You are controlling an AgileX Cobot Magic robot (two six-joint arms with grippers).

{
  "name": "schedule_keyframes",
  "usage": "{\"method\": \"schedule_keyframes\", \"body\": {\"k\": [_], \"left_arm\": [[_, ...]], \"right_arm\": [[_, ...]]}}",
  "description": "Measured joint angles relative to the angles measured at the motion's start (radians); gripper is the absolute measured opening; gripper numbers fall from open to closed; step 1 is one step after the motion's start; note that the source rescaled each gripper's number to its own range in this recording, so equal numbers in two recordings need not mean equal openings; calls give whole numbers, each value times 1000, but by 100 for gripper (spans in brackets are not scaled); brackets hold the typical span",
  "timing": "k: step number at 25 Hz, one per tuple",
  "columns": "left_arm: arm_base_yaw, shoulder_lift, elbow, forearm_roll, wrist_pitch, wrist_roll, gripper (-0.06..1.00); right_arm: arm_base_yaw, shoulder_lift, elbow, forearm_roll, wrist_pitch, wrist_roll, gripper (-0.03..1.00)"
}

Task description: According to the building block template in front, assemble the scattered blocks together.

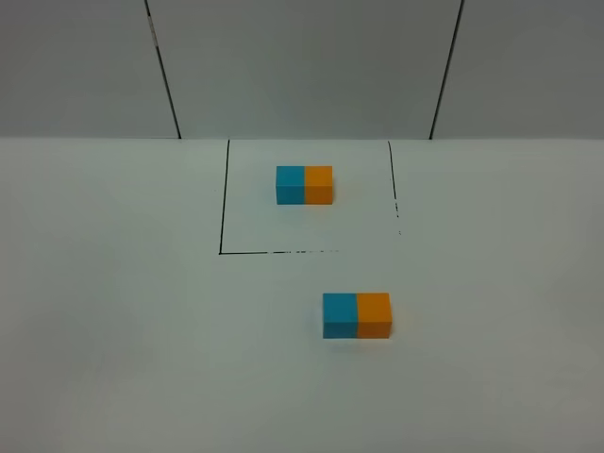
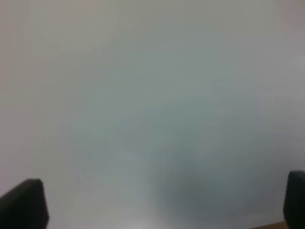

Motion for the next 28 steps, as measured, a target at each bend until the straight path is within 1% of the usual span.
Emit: {"method": "schedule_keyframes", "body": {"k": [4, 11, 18, 20, 25, 28], "left_arm": [[0, 0, 0, 0, 0, 0, 60], [0, 0, 0, 0, 0, 0, 60], [0, 0, 0, 0, 0, 0, 60], [0, 0, 0, 0, 0, 0, 60], [0, 0, 0, 0, 0, 0, 60], [0, 0, 0, 0, 0, 0, 60]], "right_arm": [[-18, -45, 0, 2, 6, 31, 100], [-116, -121, 28, 15, -2, 31, 100], [-128, -214, 30, 24, -5, 24, 99], [-128, -236, 30, 24, -5, 24, 97], [-128, -301, 30, 24, -5, 24, 86], [-129, -339, 30, 23, -5, 24, 83]]}}
